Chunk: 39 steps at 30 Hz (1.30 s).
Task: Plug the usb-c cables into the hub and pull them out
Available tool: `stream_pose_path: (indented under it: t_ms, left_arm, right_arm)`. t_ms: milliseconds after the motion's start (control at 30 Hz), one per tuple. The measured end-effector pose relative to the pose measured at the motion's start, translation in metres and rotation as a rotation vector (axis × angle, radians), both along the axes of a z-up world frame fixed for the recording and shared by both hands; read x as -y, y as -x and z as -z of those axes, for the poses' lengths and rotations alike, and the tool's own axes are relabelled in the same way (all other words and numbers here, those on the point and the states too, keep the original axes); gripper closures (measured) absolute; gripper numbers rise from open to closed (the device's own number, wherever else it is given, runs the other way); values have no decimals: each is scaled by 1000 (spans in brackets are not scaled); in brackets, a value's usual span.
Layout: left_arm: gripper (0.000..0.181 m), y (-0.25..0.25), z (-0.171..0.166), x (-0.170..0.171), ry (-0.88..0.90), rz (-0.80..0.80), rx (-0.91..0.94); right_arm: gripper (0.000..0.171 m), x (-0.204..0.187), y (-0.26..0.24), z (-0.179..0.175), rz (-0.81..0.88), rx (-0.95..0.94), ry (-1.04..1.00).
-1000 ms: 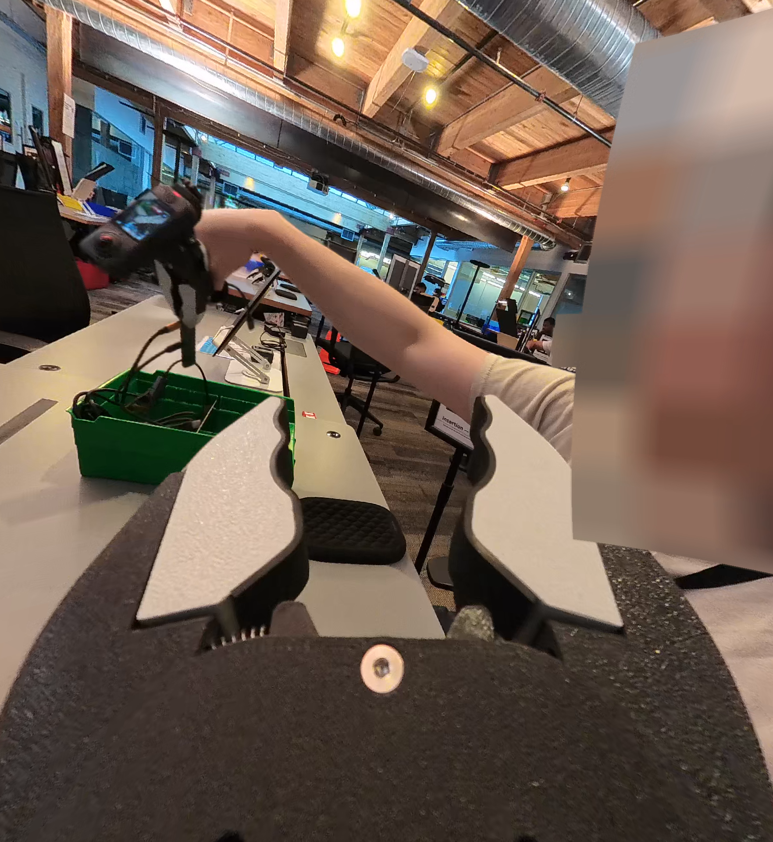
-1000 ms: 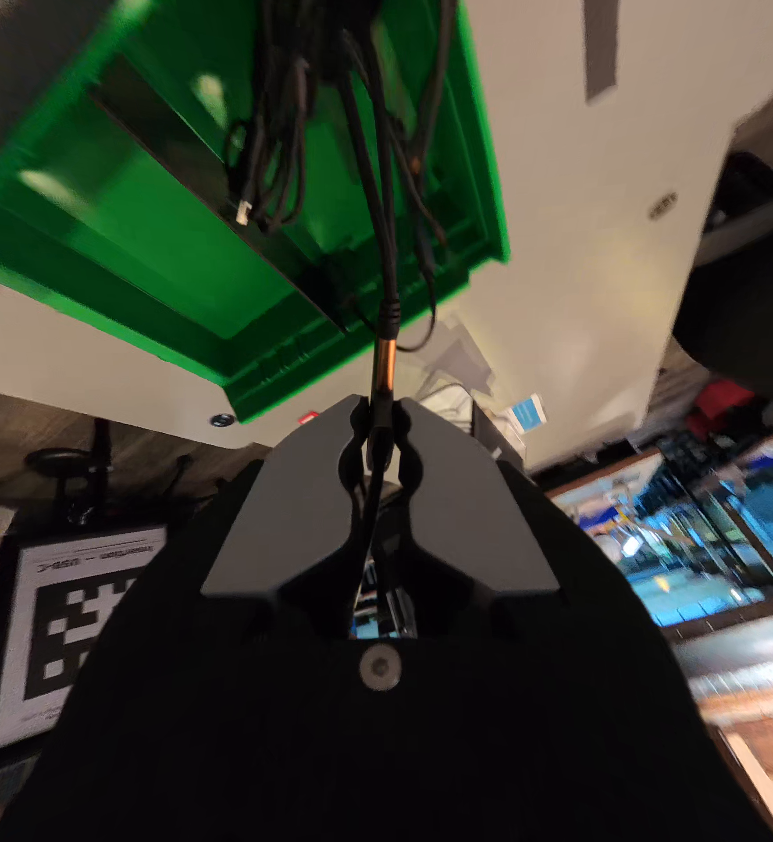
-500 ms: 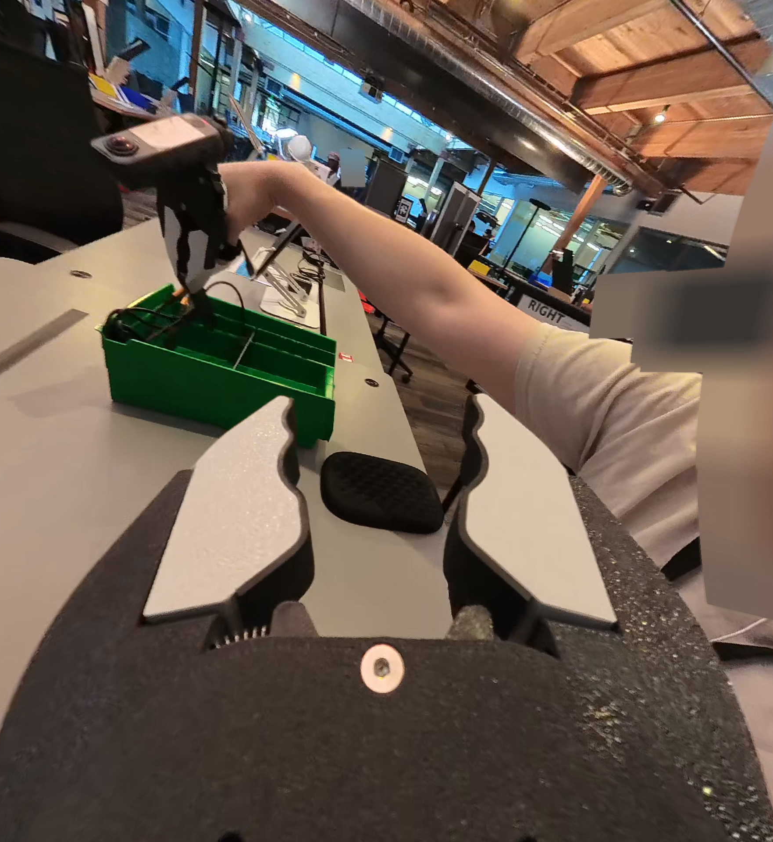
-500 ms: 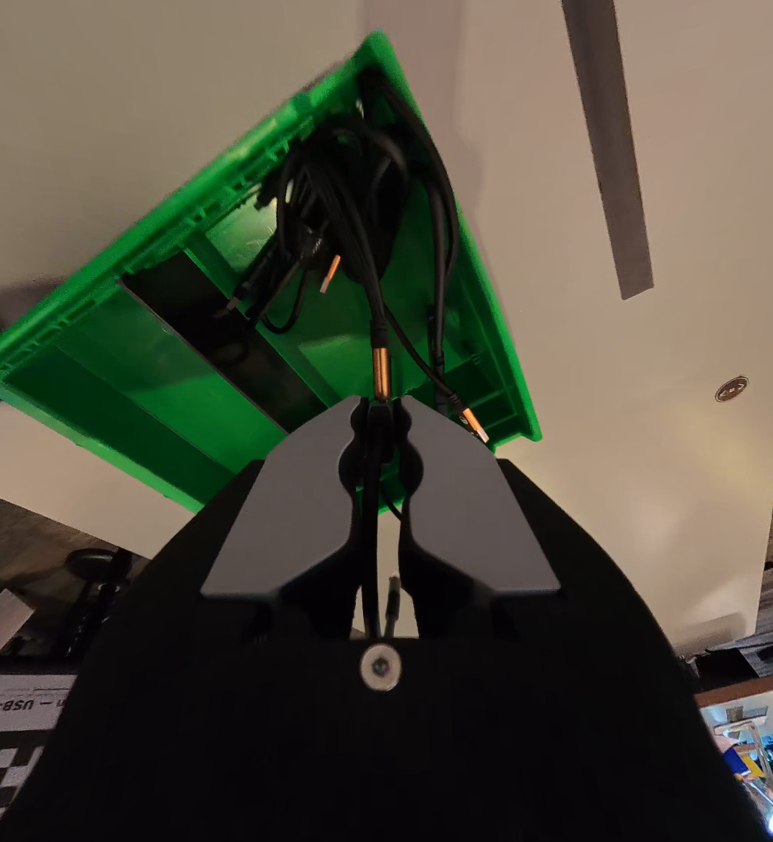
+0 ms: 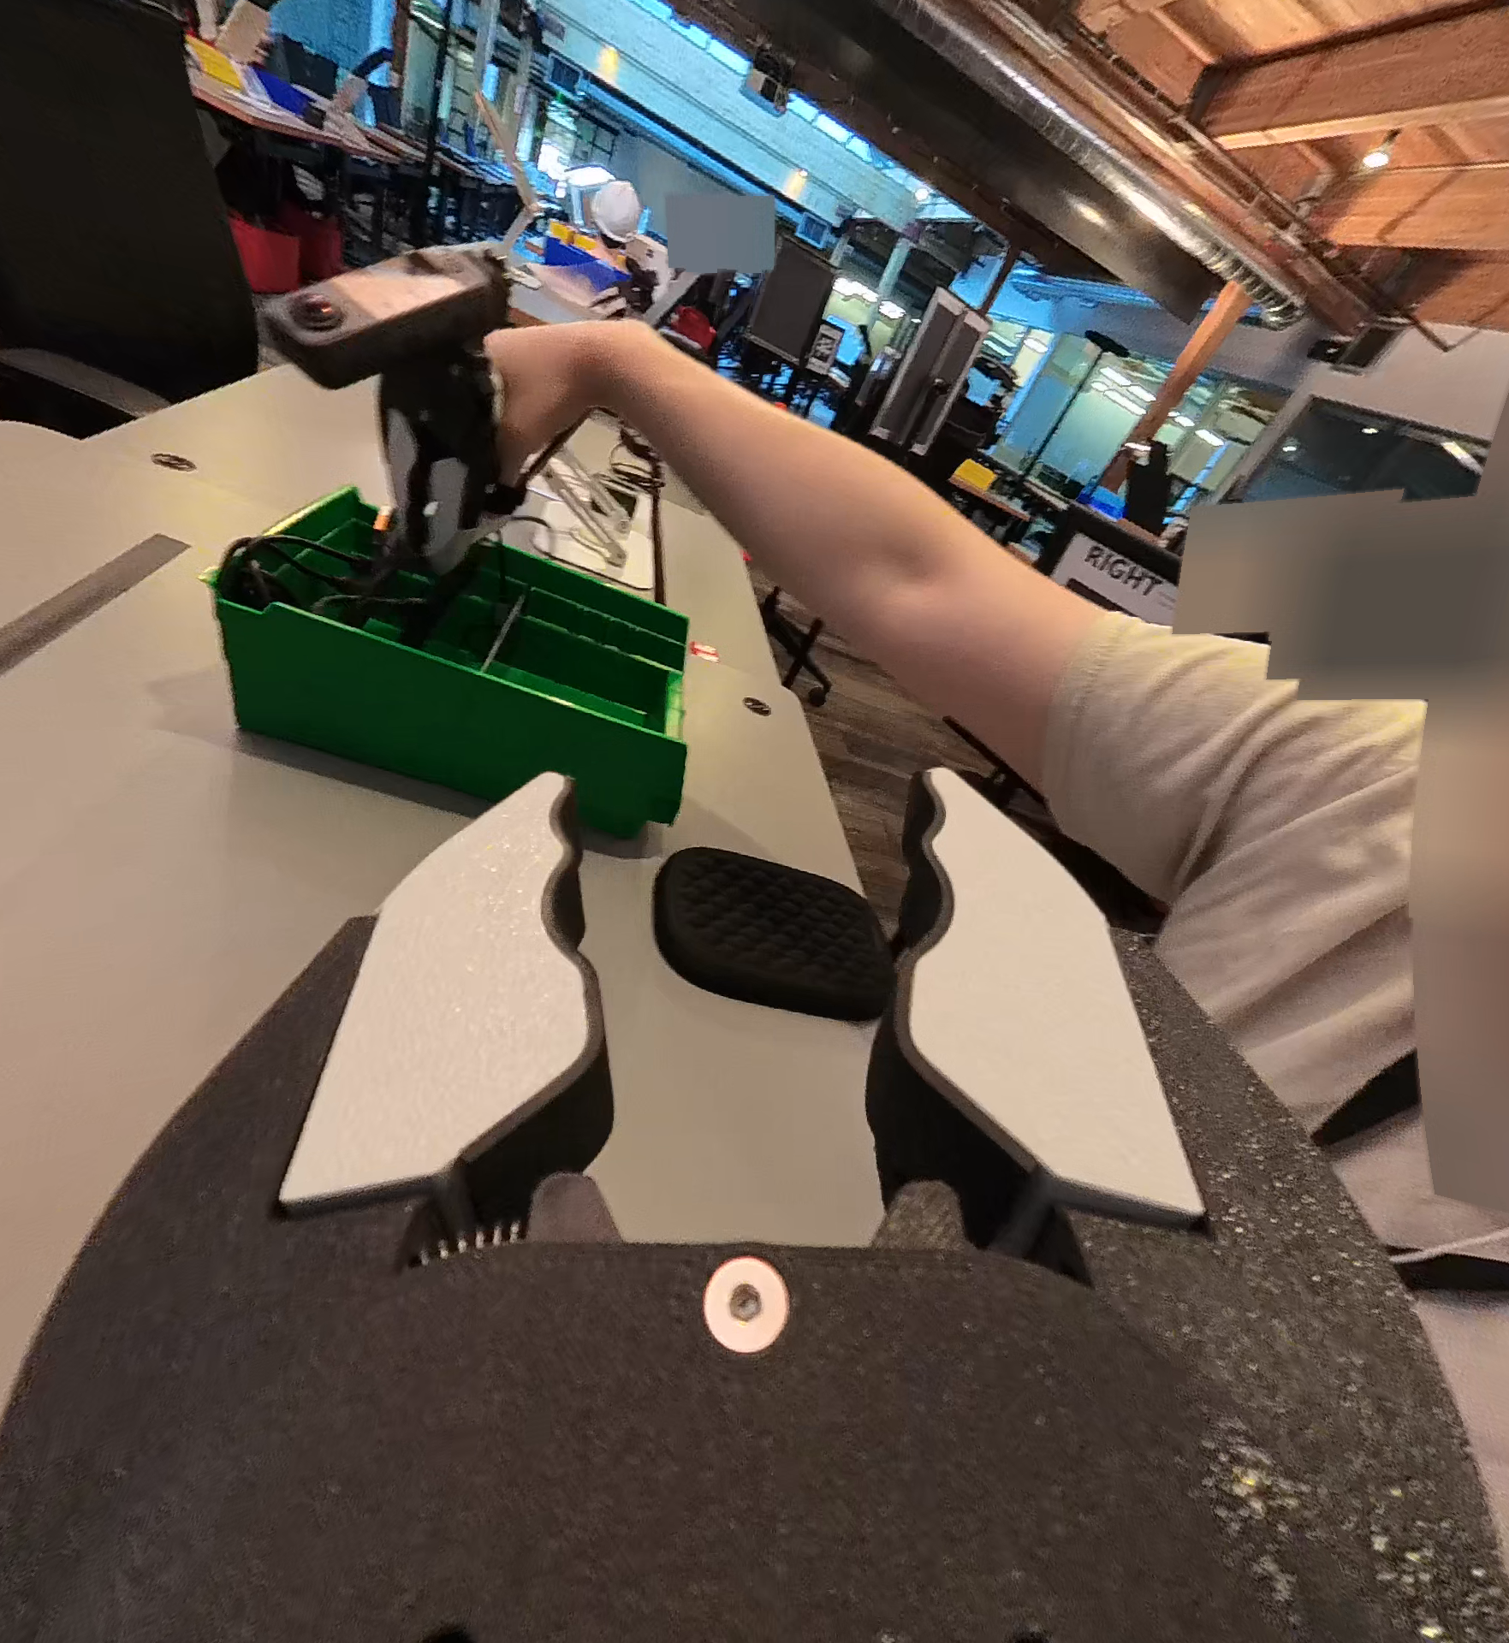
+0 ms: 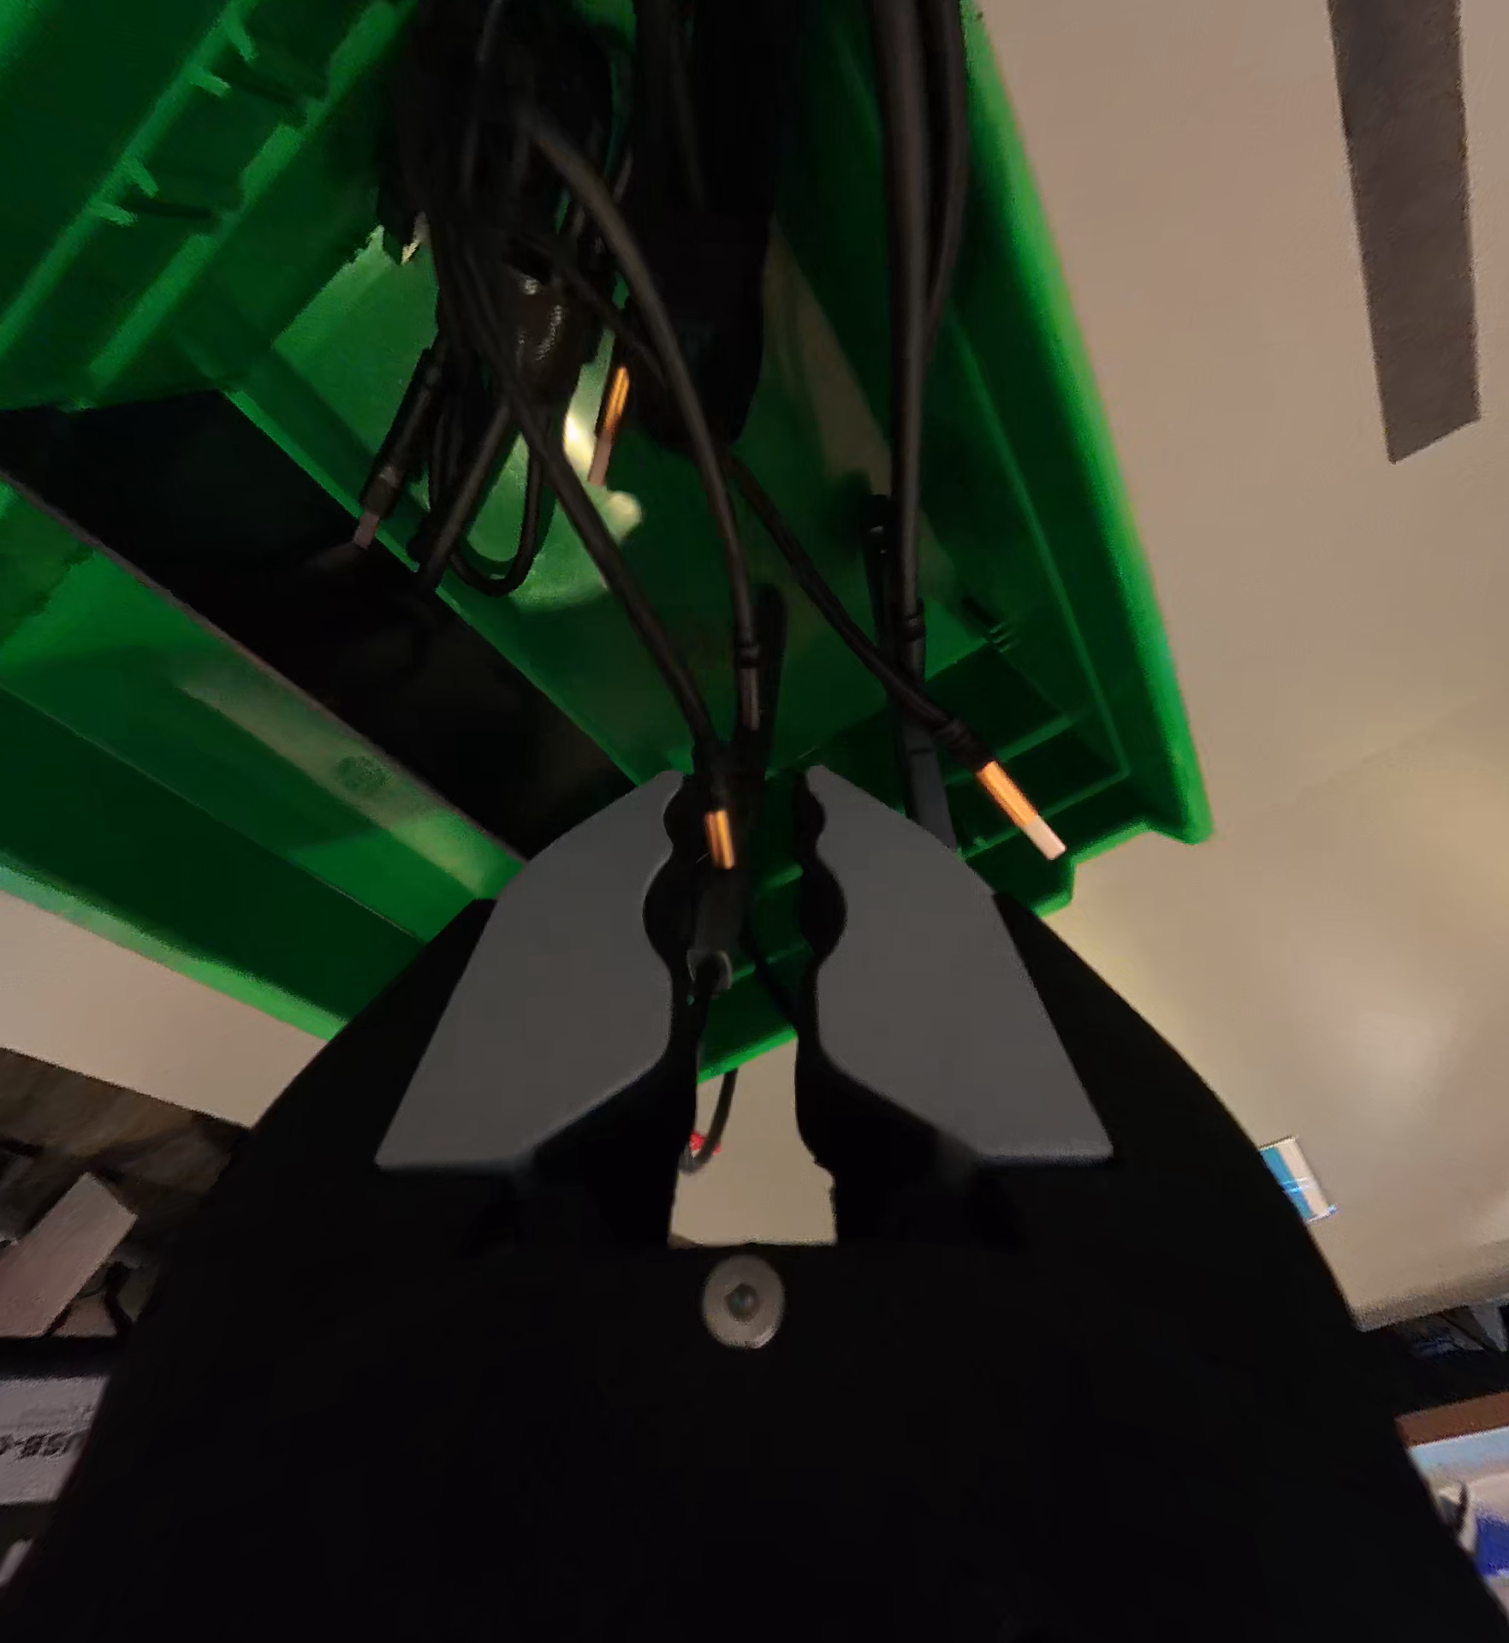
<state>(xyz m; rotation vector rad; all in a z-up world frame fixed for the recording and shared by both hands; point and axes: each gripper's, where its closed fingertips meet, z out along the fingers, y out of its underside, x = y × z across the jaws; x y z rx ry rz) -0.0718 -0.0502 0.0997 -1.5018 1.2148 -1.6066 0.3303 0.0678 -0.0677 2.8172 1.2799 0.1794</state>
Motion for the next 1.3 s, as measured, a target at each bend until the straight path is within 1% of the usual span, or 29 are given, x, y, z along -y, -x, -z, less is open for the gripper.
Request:
stream_pose_path:
  t_ms: [33,67,133,200,267,367,433,500,533,600,667,733,767,800,933,1000,1100,1133,1200,1300]
  left_arm:
    - [111,-1,3,-5,-13,-30,-15]
    - [110,-1,7,-12,-34,-78,-42]
    - [108,0,17,-28,-93,-182,-110]
    - [108,2,23,-39,-128,-256,-156]
    - [108,6,27,-47,-137,-301,-188]
    - [109,11,30,-52,-142,-331,-215]
    - [109,15,29,-54,-153,-347,-219]
    - [109,19,28,-55,-162,-356,-226]
    - [109,21,27,-55,-164,-359,-224]
    - [110,23,24,-55,-159,-357,-210]
    - [111,25,23,-54,-153,-355,-200]
    - [112,25,23,-55,-149,-356,-202]
    - [112,25,24,-55,-148,-358,-206]
    - [112,25,25,-56,-148,-361,-212]
    - [112,23,30,-56,-159,-367,-237]
    - [112,19,30,-55,-161,-360,-240]
    - [113,14,35,-54,-160,-348,-254]
    - [113,12,36,-54,-164,-352,-263]
    - [113,10,43,-60,-188,-390,-308]
    - [112,10,55,-78,-270,-510,-405]
  right_arm:
    - [144,1,-1,-5,6,6,-5]
    - [135,-2,-3,-11,-1,24,-38]
    - [129,-7,-1,-28,-28,27,-128]
    - [127,-10,3,-50,-49,11,-245]
    - [128,-5,5,-74,-36,-17,-367]
    - [130,20,-4,-94,3,-63,-523]
    - [130,46,-23,-87,51,-85,-563]
    - [132,76,-43,-63,87,-122,-552]
    - [135,87,-48,-49,103,-170,-551]
    - [139,103,-52,-24,144,-271,-546]
    - [143,108,-59,-6,181,-287,-562]
    - [150,103,-65,3,199,-266,-609]
    - [157,100,-66,3,206,-261,-626]
    - [159,97,-67,1,213,-256,-636]
    - [162,95,-71,-3,234,-117,-578]
    - [166,89,-70,-15,215,-39,-597]
    - [166,77,-66,-38,210,37,-653]
    - [166,72,-62,-45,216,26,-677]
    - [166,60,-49,-63,251,-59,-741]
    - [166,45,-33,-85,294,-154,-834]
